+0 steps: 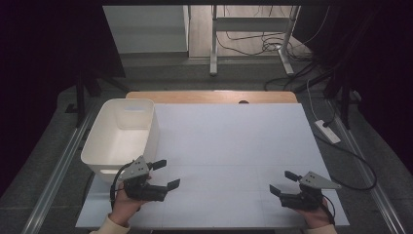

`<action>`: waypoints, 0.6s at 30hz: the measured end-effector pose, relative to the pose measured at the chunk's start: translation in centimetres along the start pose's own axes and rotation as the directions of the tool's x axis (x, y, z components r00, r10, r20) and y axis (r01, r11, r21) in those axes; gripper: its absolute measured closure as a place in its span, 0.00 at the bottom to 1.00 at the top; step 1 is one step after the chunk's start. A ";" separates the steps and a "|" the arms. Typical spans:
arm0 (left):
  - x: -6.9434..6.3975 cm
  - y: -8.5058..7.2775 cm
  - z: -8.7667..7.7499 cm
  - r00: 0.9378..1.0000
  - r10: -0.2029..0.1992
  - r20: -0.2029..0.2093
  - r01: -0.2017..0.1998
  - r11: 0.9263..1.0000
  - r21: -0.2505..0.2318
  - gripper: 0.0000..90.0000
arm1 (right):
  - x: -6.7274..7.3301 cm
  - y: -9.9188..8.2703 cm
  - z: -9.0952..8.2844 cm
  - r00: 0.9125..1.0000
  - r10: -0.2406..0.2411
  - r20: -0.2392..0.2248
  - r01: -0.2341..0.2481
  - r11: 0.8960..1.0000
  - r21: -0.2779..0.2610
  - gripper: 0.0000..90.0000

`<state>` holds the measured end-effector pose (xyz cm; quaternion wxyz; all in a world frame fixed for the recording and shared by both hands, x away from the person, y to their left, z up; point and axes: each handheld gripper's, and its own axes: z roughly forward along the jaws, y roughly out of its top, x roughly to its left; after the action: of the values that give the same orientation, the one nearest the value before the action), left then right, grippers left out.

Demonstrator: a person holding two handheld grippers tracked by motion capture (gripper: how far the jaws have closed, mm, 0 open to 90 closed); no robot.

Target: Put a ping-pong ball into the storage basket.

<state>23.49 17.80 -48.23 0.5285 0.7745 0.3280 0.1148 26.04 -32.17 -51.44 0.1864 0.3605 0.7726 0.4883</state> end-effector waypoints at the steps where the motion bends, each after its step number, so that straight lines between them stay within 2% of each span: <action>1: 0.1 -0.2 0.0 1.000 -0.002 0.000 0.002 1.000 0.002 0.17 | 0.0 0.0 0.0 1.000 -0.001 -0.001 0.001 1.000 0.000 0.19; 6: 0.3 -1.4 0.3 1.000 -0.005 -0.008 0.006 1.000 0.029 0.17 | 0.1 0.0 0.0 1.000 -0.002 -0.009 0.002 1.000 0.000 0.19; 13: 0.5 -2.3 0.6 1.000 0.002 -0.027 0.000 0.999 0.054 0.17 | 0.2 -0.1 -0.1 1.000 -0.010 -0.019 0.010 1.000 -0.001 0.19; 18: 0.5 -2.7 0.8 1.000 -0.005 -0.024 0.006 0.998 0.061 0.17 | 0.2 -0.1 0.0 1.000 -0.015 -0.027 0.015 1.000 -0.001 0.19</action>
<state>23.27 18.17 -51.03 0.5010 0.7880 0.3398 0.1124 25.82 -32.04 -51.49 0.1797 0.3478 0.7776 0.4920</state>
